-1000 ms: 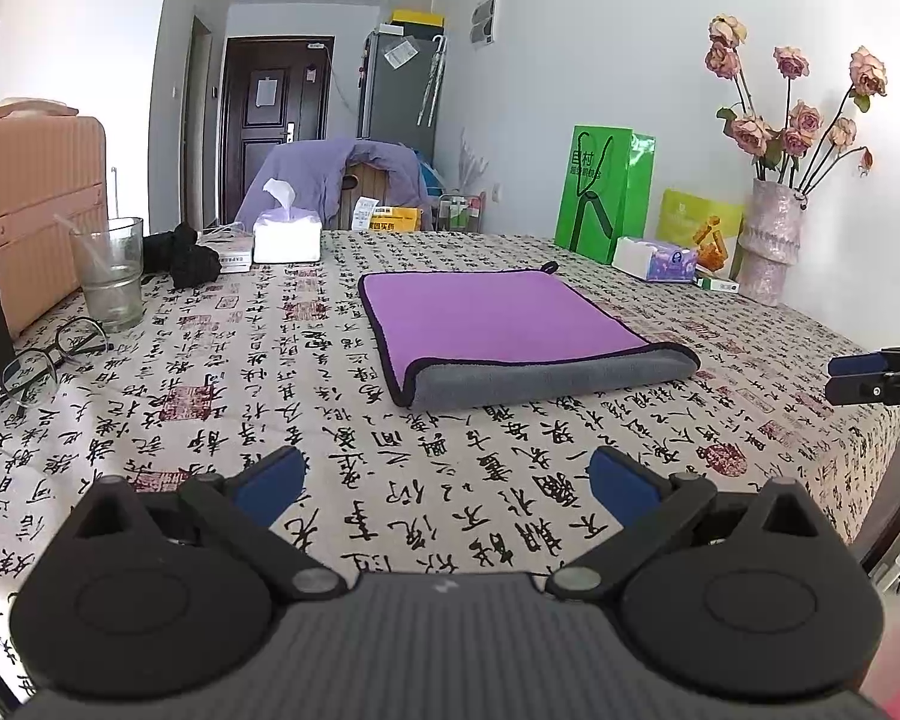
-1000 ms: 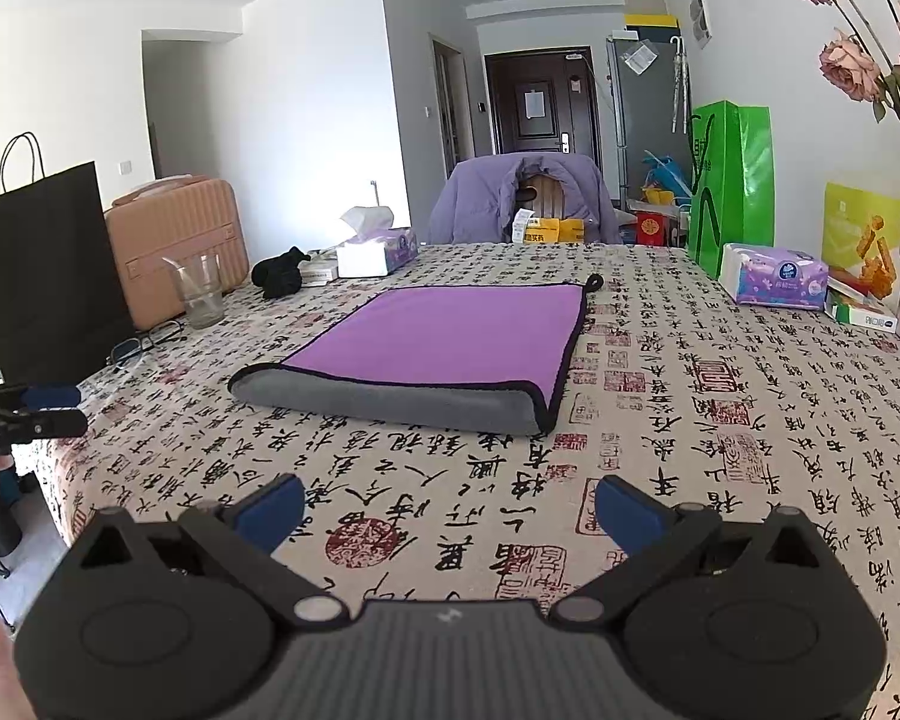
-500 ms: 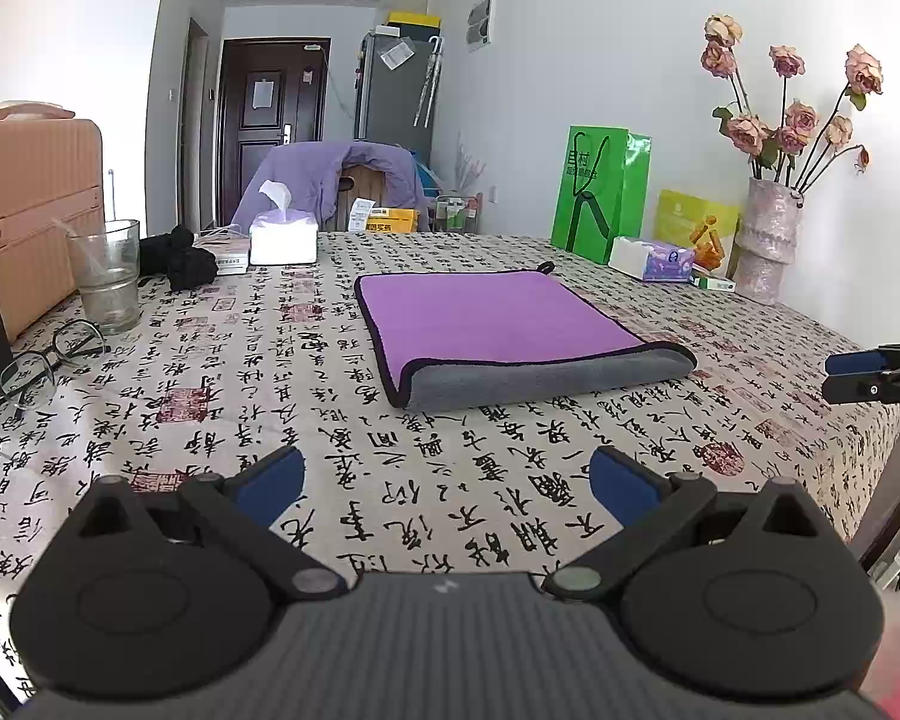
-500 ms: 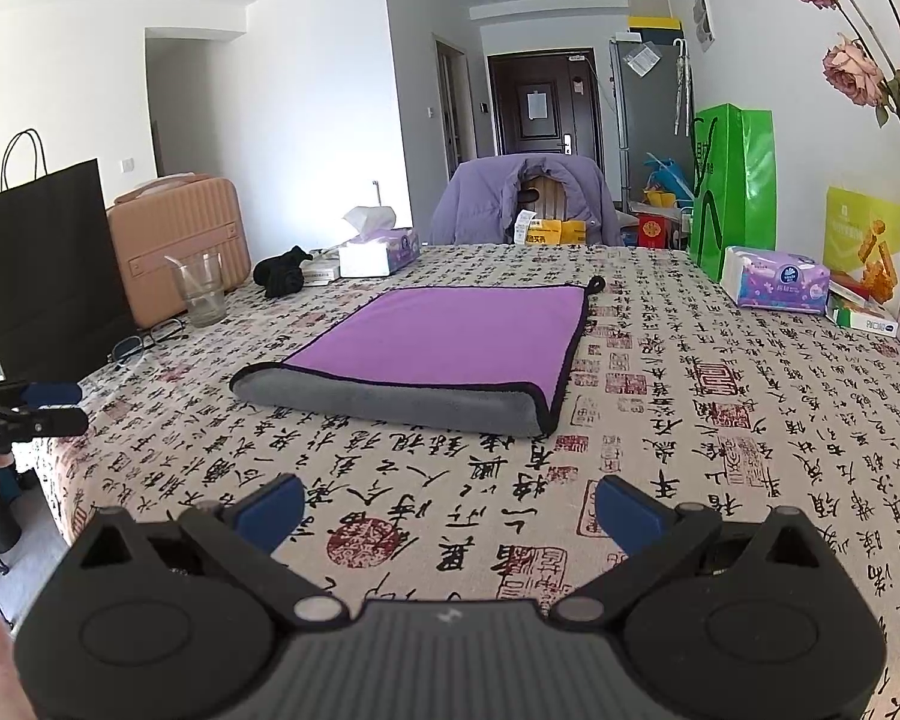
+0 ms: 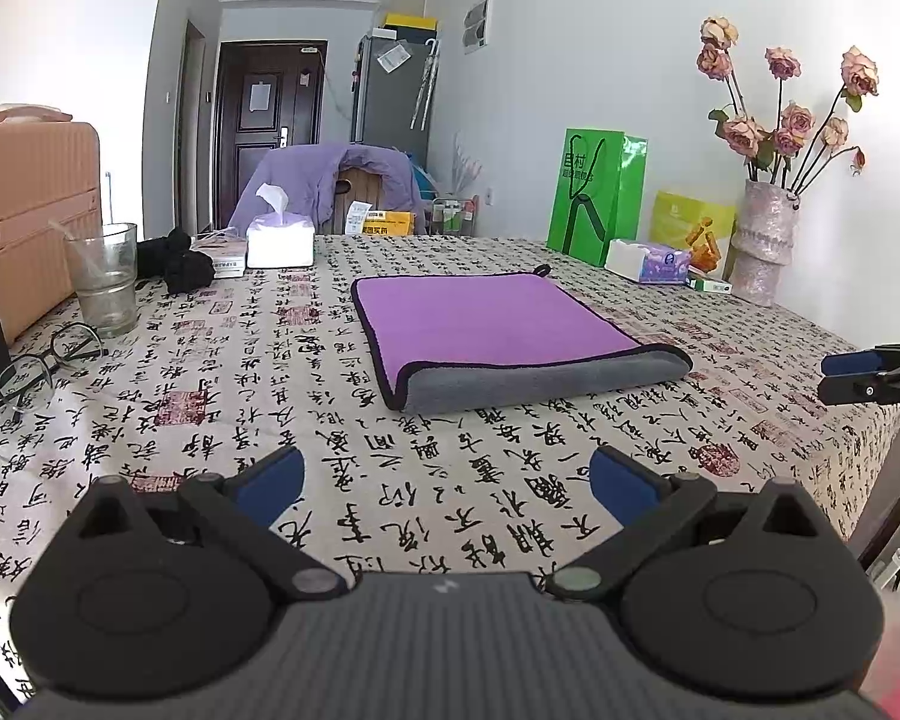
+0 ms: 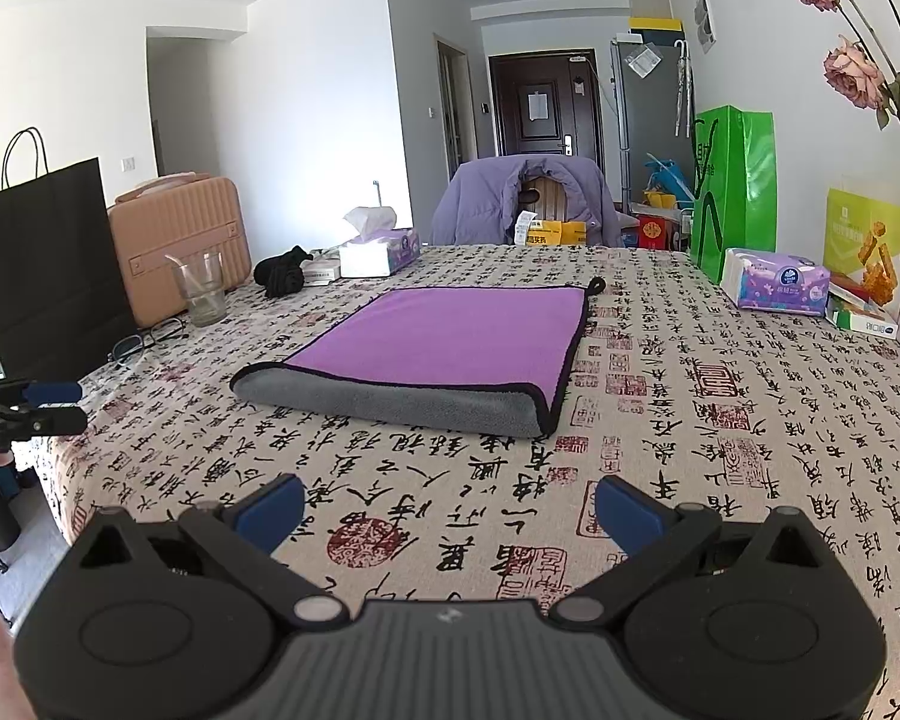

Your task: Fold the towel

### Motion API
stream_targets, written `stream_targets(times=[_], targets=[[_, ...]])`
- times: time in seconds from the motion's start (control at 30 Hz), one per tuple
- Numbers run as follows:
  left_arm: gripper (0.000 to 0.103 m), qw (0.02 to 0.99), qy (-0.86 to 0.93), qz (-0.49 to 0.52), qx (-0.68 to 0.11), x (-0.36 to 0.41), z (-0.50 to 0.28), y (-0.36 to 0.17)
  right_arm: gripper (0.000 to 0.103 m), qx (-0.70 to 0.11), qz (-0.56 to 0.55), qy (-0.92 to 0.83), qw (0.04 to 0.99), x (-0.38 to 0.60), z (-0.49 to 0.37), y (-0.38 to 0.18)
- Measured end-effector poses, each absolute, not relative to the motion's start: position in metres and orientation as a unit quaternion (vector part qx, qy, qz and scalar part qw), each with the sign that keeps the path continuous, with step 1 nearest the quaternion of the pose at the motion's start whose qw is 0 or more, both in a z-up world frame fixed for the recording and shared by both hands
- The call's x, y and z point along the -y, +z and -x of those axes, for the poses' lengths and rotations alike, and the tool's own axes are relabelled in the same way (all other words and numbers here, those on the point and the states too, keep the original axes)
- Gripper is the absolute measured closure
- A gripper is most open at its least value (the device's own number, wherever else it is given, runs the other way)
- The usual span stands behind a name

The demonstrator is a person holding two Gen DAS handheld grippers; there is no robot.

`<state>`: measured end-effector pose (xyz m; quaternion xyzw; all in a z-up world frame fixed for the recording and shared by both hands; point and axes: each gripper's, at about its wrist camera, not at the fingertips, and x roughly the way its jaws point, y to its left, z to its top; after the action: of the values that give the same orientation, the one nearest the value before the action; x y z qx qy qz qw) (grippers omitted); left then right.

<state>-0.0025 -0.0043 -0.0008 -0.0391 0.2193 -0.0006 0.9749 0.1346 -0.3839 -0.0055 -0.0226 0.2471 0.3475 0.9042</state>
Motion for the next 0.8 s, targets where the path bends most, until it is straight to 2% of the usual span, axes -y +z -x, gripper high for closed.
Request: stream_targets(times=[0.8], targets=[[0.000,0.976,0.000,0.037,-0.216,0.0048,0.0032,0.0012,0.000,-0.246,0.024,0.348,0.904,0.3836,-0.1346,-0.0058]])
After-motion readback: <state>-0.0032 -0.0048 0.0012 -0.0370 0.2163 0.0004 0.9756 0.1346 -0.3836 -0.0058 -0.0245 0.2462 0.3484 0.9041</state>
